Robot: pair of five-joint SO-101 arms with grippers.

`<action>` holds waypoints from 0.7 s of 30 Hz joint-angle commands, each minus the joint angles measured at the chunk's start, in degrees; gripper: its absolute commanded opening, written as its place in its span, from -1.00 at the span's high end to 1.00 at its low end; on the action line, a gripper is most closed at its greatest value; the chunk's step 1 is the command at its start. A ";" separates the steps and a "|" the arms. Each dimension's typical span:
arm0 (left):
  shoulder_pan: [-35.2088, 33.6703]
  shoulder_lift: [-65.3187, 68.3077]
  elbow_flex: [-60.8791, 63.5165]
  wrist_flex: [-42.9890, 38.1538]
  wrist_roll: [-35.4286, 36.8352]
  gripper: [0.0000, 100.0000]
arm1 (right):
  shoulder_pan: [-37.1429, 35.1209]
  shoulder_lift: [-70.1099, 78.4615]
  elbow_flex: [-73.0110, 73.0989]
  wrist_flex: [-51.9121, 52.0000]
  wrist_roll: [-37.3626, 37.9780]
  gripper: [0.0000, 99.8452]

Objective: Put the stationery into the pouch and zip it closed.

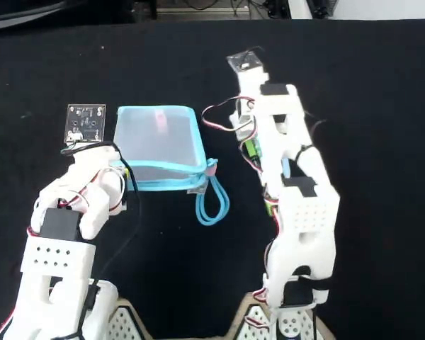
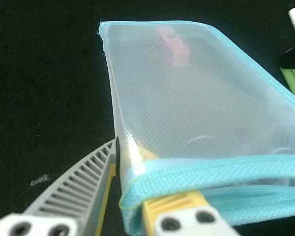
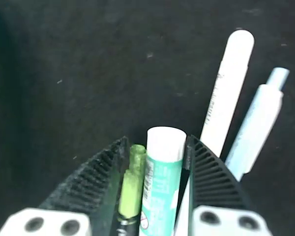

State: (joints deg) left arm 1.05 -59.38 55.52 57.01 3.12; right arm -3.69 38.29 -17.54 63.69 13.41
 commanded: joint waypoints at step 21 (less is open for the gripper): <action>-0.31 -0.44 -0.13 -0.62 0.53 0.94 | 1.85 1.36 -14.29 15.74 0.18 0.98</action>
State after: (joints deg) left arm 1.05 -59.38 55.52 57.01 3.12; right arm -2.20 41.19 -26.42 75.38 13.58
